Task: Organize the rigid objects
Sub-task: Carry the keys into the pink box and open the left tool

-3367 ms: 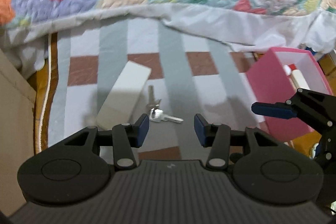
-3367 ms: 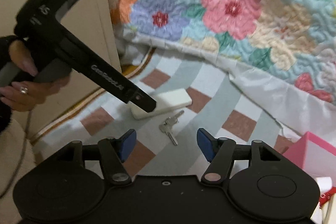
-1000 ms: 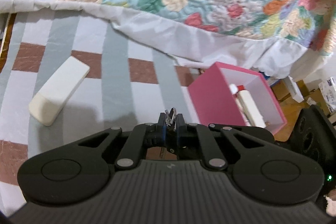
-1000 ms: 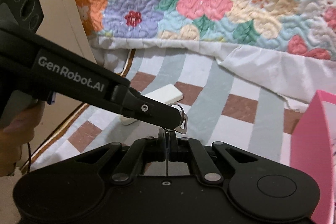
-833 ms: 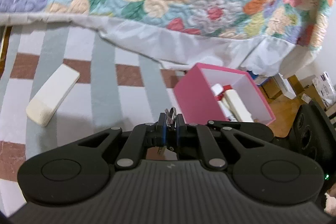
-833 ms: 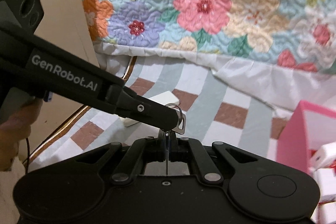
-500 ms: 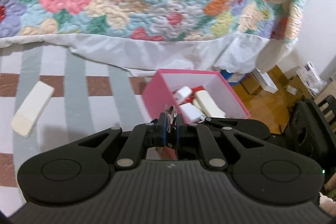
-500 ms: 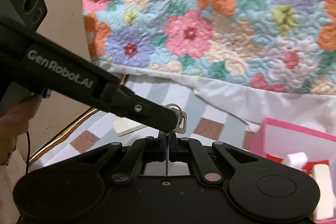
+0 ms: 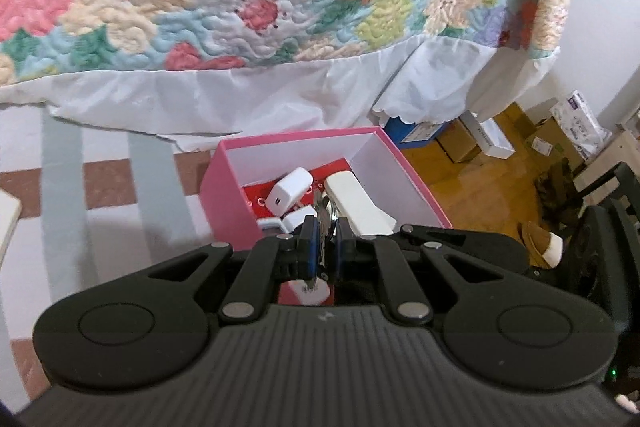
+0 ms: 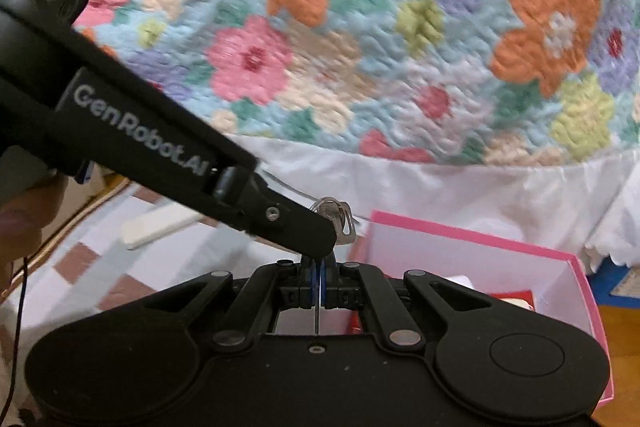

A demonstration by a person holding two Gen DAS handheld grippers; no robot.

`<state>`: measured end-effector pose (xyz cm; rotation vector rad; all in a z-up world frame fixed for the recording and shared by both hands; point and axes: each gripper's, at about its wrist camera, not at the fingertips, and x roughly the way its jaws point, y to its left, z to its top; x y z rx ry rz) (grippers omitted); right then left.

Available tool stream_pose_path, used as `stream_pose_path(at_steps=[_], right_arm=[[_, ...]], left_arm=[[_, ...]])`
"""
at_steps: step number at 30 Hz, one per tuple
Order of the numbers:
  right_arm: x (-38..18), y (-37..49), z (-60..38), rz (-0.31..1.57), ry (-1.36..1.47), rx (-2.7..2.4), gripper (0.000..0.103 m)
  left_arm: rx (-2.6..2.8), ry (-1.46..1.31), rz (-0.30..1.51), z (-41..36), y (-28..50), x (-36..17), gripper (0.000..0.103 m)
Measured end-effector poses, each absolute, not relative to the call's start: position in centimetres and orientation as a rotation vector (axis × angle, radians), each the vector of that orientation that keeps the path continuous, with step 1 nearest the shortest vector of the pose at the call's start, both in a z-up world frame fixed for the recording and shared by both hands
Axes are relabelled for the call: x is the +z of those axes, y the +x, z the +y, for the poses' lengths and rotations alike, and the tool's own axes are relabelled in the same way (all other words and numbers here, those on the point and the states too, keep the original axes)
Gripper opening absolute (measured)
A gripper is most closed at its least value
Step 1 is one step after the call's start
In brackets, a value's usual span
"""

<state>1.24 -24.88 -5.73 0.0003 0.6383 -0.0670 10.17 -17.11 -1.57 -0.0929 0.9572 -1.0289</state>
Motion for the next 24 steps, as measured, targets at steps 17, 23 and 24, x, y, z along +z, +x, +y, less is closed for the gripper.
stream_pose_path(at_steps=[17, 23, 24], right_arm=[[-13.7, 7.9, -34.3, 0.878, 0.381, -0.051, 0.004], [-14.1, 7.7, -34.5, 0.897, 0.375, -0.087, 0.018], [-13.9, 7.3, -34.4, 0.892, 0.379, -0.089, 0.018]], left_arm=[[-0.916, 0.012, 1.094, -27.1, 15.8, -9.9, 0.008], [-0.883, 0.039, 1.068, -26.8, 15.9, -10.0, 0.015], [-0.89, 0.038, 1.063, -26.5, 15.9, -9.6, 0.016]])
